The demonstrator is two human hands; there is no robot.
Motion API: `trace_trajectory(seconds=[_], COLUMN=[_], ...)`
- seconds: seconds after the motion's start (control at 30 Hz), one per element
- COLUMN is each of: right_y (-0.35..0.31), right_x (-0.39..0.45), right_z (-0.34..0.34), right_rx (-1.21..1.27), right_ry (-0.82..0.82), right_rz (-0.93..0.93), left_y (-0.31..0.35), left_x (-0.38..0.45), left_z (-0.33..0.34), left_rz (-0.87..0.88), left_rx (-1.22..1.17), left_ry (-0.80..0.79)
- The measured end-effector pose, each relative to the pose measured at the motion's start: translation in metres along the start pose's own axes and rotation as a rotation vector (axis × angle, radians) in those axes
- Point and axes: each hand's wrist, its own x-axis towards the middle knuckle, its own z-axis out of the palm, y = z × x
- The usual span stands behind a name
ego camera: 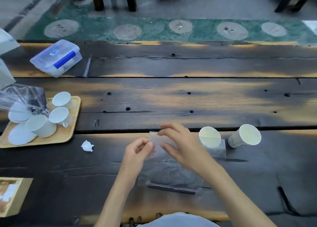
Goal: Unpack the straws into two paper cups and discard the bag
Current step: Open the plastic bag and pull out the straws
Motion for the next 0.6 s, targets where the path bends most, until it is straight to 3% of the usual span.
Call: trace_trajectory(seconds=[0.2,0.6], right_y=[-0.003,-0.014], right_x=[0.004,0.001], right_z=[0.014,0.011], right_rx=[0.06,0.419], right_ry=[-0.045,-0.028], right_rz=[0.037,0.316], left_y=[0.01,0.007], left_x=[-0.008,-0.018], left_z=[0.003,-0.002], left_rz=[0.066,0.142], left_rx=[0.03,0.076], left_ry=[-0.069,-0.121])
